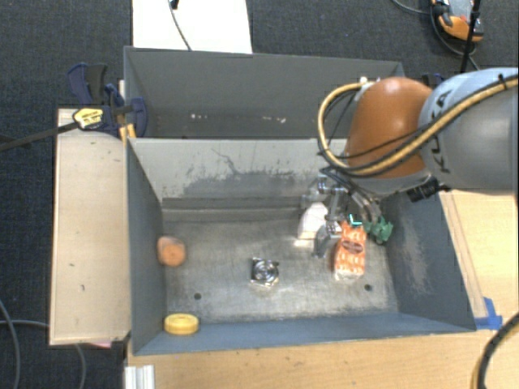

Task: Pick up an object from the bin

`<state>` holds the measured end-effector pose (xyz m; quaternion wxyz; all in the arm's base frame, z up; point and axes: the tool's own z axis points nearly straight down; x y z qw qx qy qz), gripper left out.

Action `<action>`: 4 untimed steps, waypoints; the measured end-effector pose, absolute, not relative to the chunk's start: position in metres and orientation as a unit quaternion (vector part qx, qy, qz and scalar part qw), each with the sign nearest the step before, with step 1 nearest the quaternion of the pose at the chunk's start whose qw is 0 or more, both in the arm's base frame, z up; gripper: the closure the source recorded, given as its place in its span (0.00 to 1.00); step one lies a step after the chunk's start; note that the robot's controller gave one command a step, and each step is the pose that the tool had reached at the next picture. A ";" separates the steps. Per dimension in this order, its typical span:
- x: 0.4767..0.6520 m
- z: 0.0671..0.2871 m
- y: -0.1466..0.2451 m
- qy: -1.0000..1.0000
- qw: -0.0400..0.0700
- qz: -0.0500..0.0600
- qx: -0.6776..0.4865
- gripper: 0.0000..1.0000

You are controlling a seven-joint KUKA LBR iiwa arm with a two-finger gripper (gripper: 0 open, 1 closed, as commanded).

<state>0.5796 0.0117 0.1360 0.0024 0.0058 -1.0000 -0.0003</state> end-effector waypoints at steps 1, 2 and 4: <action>0.582 0.140 0.012 -1.000 -0.002 0.000 0.006 0.00; 0.565 0.110 -0.037 -0.999 -0.005 -0.001 0.044 0.00; 0.545 0.110 -0.016 -0.995 -0.001 -0.002 0.101 0.00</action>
Offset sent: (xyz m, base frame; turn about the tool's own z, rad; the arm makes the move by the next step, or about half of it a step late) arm -0.0390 -0.1118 -0.0660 -0.1697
